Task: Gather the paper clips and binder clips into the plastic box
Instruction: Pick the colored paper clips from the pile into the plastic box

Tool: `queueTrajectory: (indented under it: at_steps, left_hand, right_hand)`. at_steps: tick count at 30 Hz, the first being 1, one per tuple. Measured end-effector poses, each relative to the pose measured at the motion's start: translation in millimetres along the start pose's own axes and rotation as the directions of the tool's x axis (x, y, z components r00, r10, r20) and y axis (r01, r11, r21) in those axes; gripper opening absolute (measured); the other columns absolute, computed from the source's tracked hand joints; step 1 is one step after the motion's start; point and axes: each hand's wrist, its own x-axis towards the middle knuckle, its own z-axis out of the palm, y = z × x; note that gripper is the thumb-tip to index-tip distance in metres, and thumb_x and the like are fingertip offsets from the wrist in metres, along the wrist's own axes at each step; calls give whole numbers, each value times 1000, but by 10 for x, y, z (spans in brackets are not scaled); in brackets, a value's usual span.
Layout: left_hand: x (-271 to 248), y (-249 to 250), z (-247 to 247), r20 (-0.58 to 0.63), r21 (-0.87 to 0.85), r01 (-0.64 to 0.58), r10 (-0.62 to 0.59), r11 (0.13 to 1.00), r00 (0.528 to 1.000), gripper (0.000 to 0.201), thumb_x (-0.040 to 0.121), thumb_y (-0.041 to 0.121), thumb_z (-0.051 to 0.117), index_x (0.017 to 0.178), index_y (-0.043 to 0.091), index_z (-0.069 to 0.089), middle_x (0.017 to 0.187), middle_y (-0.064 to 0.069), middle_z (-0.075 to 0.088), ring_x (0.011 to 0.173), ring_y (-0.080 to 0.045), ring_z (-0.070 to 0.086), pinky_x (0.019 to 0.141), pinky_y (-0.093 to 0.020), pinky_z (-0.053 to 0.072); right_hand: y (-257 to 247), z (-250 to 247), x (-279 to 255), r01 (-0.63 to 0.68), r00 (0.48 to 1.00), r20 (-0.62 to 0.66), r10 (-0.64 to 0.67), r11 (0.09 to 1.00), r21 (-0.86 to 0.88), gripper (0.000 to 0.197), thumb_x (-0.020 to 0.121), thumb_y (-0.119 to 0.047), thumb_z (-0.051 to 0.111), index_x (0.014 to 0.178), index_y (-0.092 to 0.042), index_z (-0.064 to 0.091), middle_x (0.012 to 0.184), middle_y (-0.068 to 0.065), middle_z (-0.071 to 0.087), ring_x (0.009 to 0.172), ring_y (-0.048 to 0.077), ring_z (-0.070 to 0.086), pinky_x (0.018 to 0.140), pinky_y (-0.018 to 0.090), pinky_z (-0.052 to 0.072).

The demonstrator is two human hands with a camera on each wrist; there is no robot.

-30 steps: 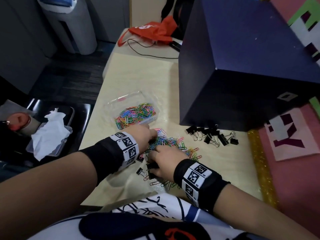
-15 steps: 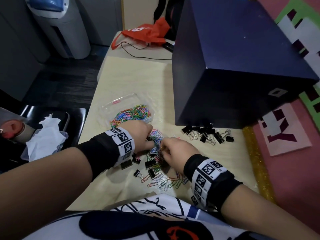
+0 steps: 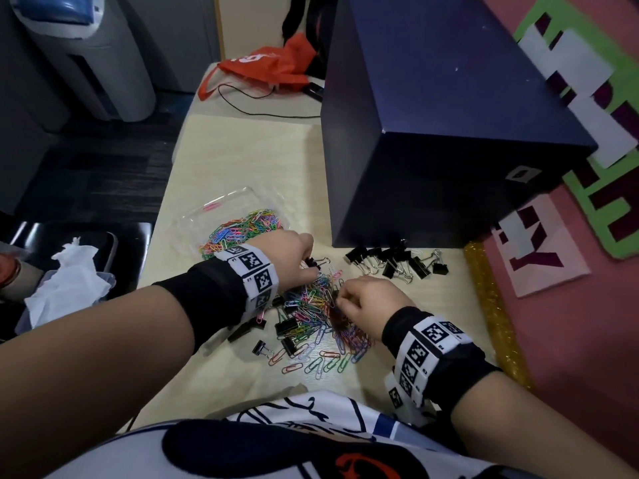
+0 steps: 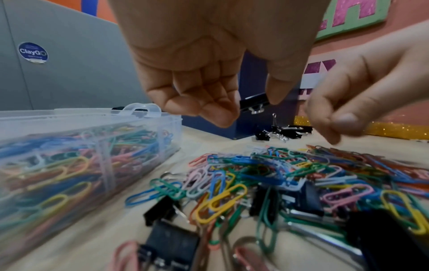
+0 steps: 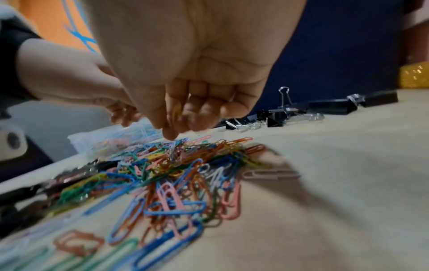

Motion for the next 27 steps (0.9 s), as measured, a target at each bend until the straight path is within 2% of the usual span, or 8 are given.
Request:
queueTrajectory:
  at_steps: [3, 7, 11, 14, 16, 19, 22, 27]
  left_hand:
    - [9, -33, -1, -5, -5, -7, 7, 1000, 1000, 37, 87, 48, 56, 111, 20, 51, 99, -2, 61, 92, -22, 58, 71, -30, 45]
    - [-34, -131, -23, -11, 36, 38, -38, 999, 999, 38, 88, 42, 58, 118, 21, 49, 104, -4, 63, 97, -25, 59, 79, -36, 51]
    - [-97, -272, -37, -56, 33, 102, -100, 994, 993, 36, 88, 40, 58, 117, 19, 51, 103, -3, 64, 98, -26, 60, 74, -32, 47]
    - [-143, -347, -34, -71, 6, 132, -131, 991, 989, 38, 89, 43, 57, 116, 19, 51, 103, -4, 64, 101, -27, 60, 82, -37, 50]
    - [-168, -364, -29, -63, 16, 152, -151, 988, 987, 41, 90, 46, 54, 118, 17, 50, 106, -6, 65, 103, -29, 59, 83, -36, 50]
    - [-196, -389, -23, -66, 21, 177, -175, 984, 982, 40, 91, 48, 51, 114, 16, 52, 104, -7, 65, 99, -29, 60, 81, -38, 51]
    - [-212, -406, -20, -70, -14, 183, -183, 983, 981, 38, 90, 45, 53, 116, 16, 51, 102, -5, 65, 98, -29, 61, 79, -36, 51]
    - [-210, -402, -14, -71, -47, 182, -185, 982, 980, 35, 87, 42, 58, 114, 22, 50, 97, -3, 65, 95, -28, 61, 80, -38, 52]
  right_hand:
    - [3, 27, -16, 39, 999, -28, -43, 991, -130, 22, 90, -39, 52, 104, -29, 65, 113, -4, 47, 113, 17, 39, 99, 35, 36]
    - [-128, 38, 31, 91, 994, -45, -95, 992, -89, 20, 91, -29, 51, 107, -25, 63, 113, -1, 51, 115, 22, 41, 99, 34, 37]
    - [-384, 92, 130, 233, 972, 77, -223, 960, -153, 33, 91, -20, 46, 122, -28, 56, 118, 0, 49, 118, 24, 39, 101, 36, 33]
    - [-547, 141, 152, 326, 941, 181, -287, 911, -251, 46, 91, -15, 47, 132, -37, 47, 124, 2, 45, 122, 28, 36, 103, 41, 32]
    - [-607, 161, 156, 352, 929, 238, -283, 874, -336, 49, 91, -12, 47, 135, -33, 44, 125, 7, 42, 121, 32, 37, 101, 43, 33]
    - [-658, 172, 156, 367, 928, 224, -299, 840, -399, 45, 90, -9, 48, 133, -21, 46, 119, 12, 45, 114, 33, 44, 95, 42, 38]
    - [-664, 167, 174, 344, 939, 162, -304, 864, -368, 37, 90, -7, 48, 126, -16, 48, 114, 11, 50, 108, 33, 51, 89, 38, 40]
    - [-609, 102, 202, 250, 968, 88, -235, 926, -282, 28, 87, -9, 45, 113, -19, 49, 116, 4, 59, 106, 28, 54, 97, 39, 36]
